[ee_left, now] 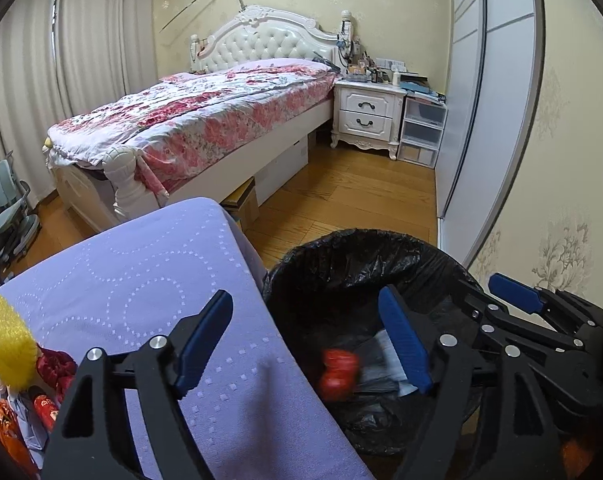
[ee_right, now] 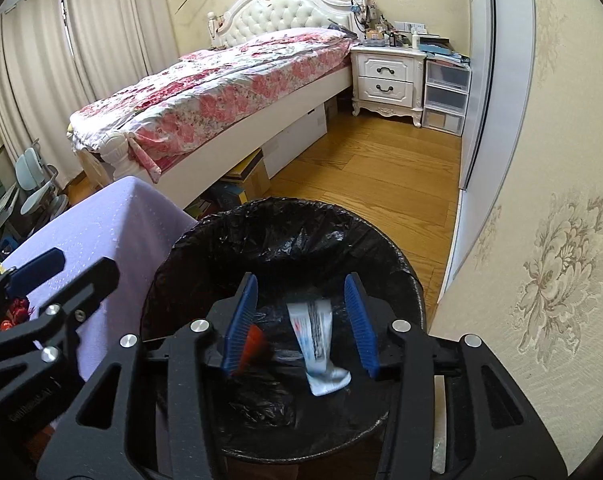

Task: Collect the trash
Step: 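Open the right tool over the bin while the left tool releases the red bag, then move the left tool to the red foam mesh net and close on it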

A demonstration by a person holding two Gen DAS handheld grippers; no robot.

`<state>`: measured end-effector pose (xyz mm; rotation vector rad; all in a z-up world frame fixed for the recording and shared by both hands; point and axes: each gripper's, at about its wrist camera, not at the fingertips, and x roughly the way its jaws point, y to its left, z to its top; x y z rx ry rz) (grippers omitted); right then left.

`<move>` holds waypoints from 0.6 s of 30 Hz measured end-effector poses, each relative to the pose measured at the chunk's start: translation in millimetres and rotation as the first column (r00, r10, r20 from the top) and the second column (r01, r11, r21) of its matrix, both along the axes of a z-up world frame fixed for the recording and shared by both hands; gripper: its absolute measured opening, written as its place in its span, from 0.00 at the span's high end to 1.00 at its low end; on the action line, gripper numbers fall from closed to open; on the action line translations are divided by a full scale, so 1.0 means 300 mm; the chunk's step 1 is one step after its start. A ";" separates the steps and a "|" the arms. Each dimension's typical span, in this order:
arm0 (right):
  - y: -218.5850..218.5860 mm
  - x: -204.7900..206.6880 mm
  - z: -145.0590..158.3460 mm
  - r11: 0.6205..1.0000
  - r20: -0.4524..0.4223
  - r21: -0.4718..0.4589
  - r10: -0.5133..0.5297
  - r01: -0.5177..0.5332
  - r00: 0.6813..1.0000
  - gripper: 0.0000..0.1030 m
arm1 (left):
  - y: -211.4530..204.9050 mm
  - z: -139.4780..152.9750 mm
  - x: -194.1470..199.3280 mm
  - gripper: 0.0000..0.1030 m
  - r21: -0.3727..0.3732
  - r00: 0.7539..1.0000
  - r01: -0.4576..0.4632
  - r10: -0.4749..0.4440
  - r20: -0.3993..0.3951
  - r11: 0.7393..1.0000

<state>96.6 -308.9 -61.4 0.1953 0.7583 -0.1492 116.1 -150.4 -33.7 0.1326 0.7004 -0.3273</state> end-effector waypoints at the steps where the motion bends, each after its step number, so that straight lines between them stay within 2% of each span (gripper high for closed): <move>1: -0.003 -0.003 -0.001 1.000 -0.001 -0.001 -0.007 0.007 1.000 0.57 | 0.003 0.001 0.000 0.24 -0.001 1.000 -0.006 0.006 0.001 1.000; 4: -0.009 -0.014 0.006 1.000 0.003 -0.001 -0.022 0.022 1.000 0.56 | 0.017 0.005 -0.011 0.22 0.011 0.999 -0.032 0.032 0.011 0.999; 10: 0.016 -0.053 0.029 1.000 0.019 -0.017 -0.026 0.026 1.000 0.44 | 0.065 0.022 -0.055 0.19 0.039 0.997 -0.076 0.075 0.028 0.996; 18: 0.135 -0.134 0.059 0.999 0.026 -0.020 0.042 -0.042 0.999 0.39 | 0.215 0.051 -0.164 0.19 0.043 0.988 -0.151 0.149 0.040 0.988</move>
